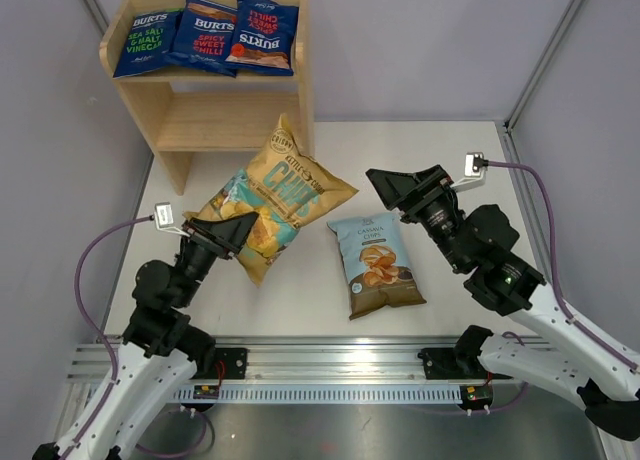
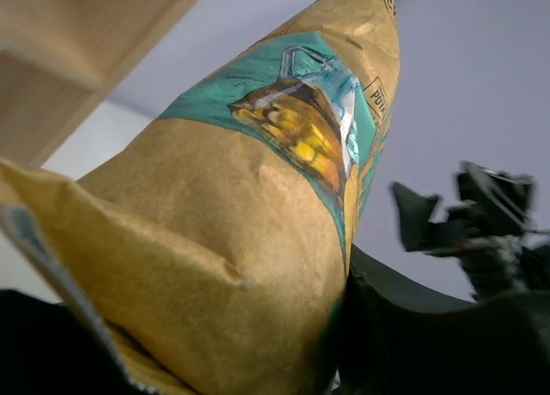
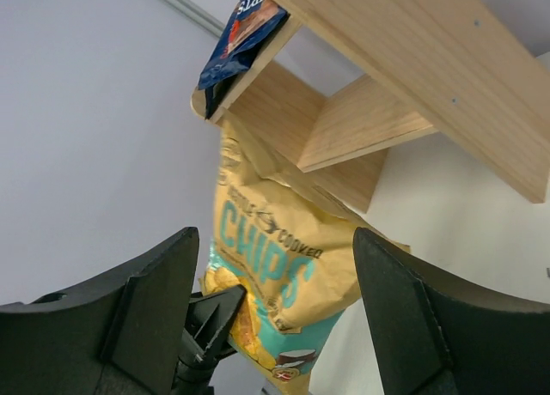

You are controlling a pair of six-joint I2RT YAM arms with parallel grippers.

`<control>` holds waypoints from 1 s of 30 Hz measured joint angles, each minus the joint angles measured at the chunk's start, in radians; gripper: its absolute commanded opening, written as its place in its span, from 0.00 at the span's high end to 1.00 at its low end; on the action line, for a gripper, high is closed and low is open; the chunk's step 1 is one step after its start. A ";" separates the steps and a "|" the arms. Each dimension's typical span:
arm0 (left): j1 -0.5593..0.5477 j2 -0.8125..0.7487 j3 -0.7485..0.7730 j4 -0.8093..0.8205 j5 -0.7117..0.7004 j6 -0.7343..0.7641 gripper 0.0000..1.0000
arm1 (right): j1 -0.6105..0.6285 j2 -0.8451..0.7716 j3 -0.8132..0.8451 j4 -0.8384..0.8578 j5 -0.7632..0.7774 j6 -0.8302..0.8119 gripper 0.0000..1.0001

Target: Place and organize the chips bags onto the shelf

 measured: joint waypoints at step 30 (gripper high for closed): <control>0.176 0.348 0.462 -0.574 -0.509 -0.117 0.61 | 0.000 -0.201 -0.004 -0.120 0.109 -0.093 0.19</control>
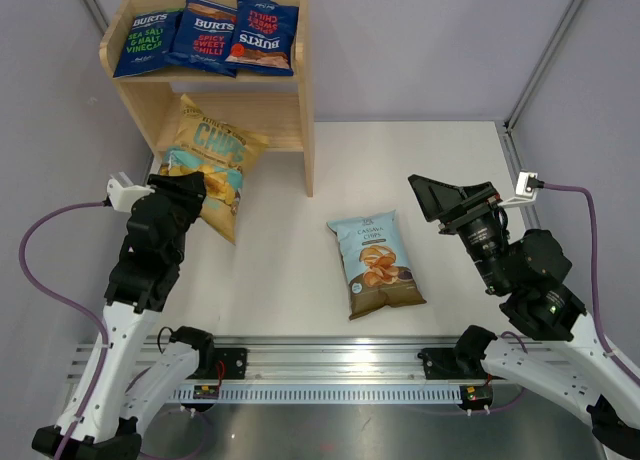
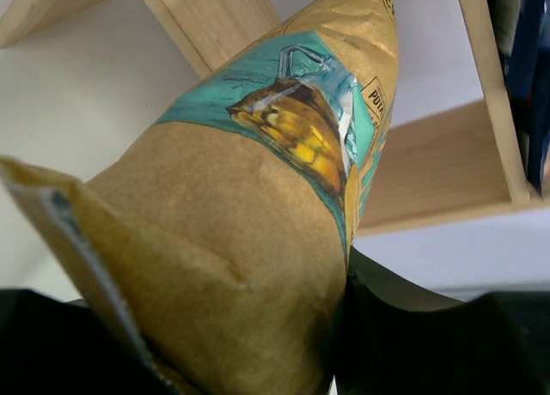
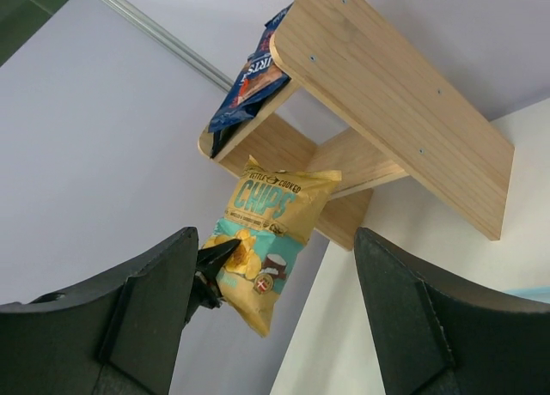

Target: Place and organize the chips bags onto the shelf

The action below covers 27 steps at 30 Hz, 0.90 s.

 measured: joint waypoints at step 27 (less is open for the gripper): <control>0.427 0.724 0.257 0.459 0.442 -0.122 0.46 | 0.000 -0.068 -0.056 -0.037 -0.010 -0.027 0.19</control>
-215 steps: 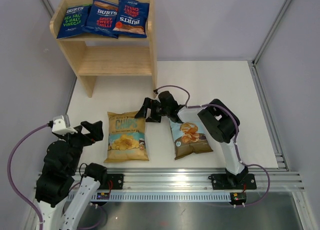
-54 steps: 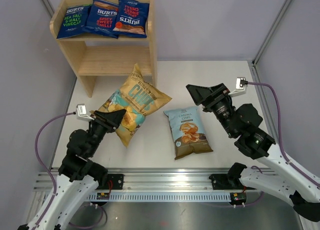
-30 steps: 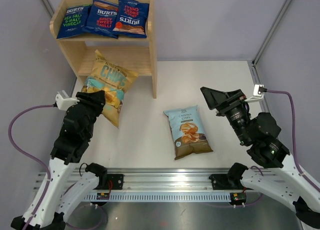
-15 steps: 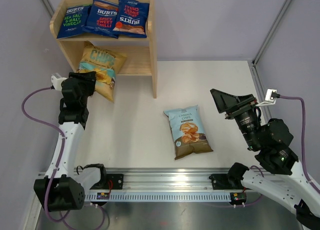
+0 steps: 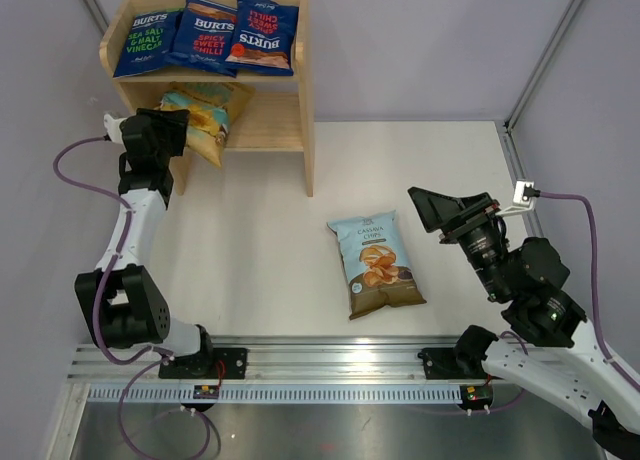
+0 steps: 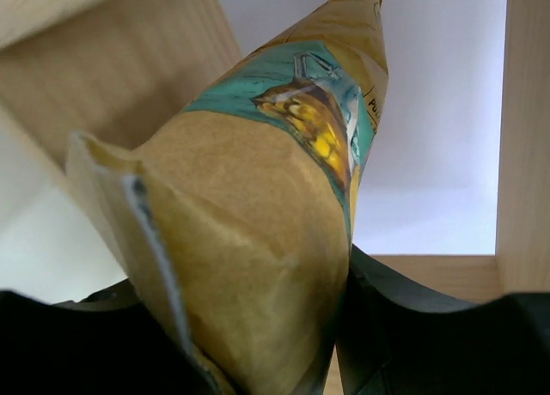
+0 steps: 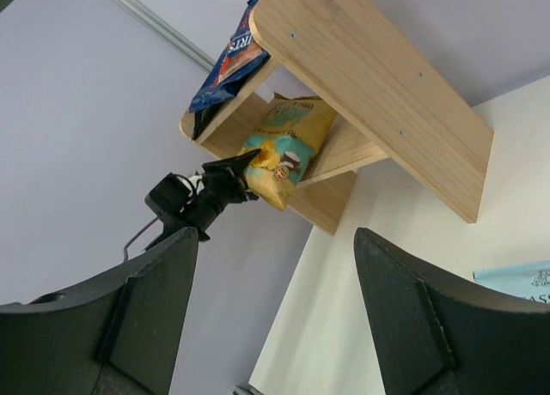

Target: Place and organize the chips bags onto the shelf

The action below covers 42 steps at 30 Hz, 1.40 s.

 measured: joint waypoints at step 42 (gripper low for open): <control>0.033 0.063 0.111 -0.204 -0.074 0.185 0.37 | 0.000 0.013 -0.064 0.008 -0.029 0.032 0.19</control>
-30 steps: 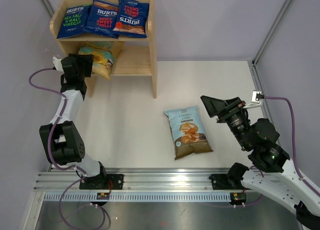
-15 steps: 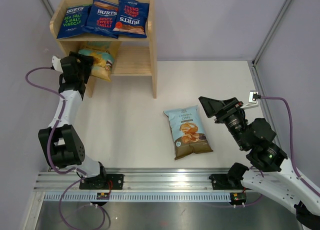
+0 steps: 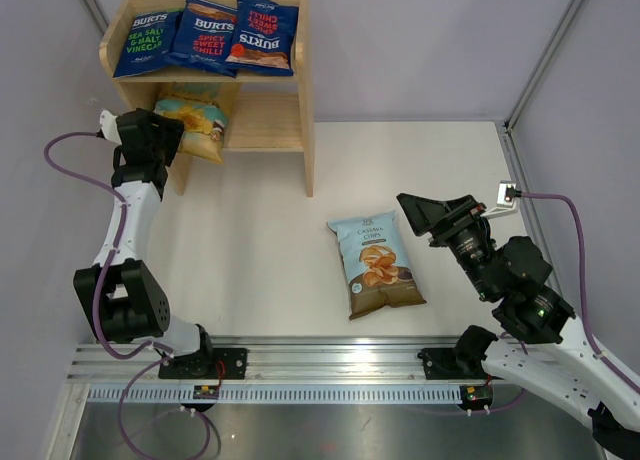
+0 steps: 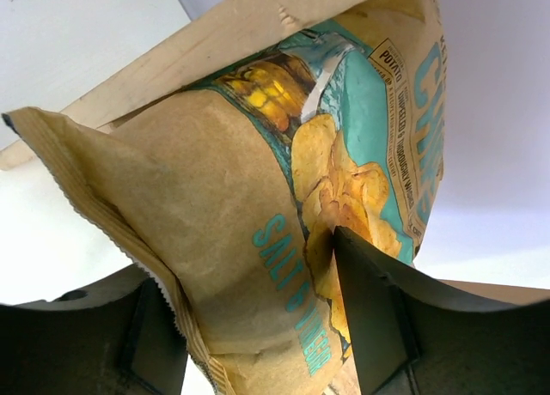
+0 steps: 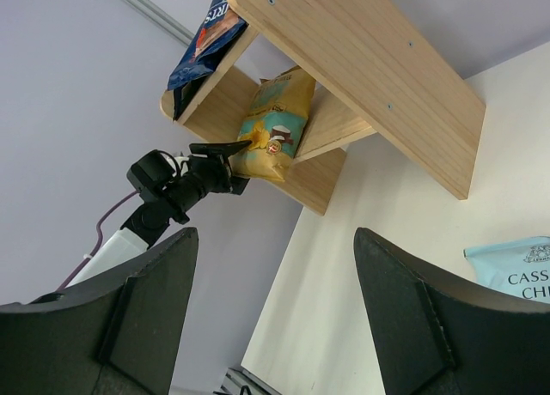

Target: Place and organize the chips bags onto the shelf

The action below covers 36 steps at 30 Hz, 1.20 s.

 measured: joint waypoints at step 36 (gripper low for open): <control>0.025 -0.002 -0.005 0.015 -0.056 -0.067 0.01 | 0.000 0.107 0.080 -0.109 0.036 -0.115 0.11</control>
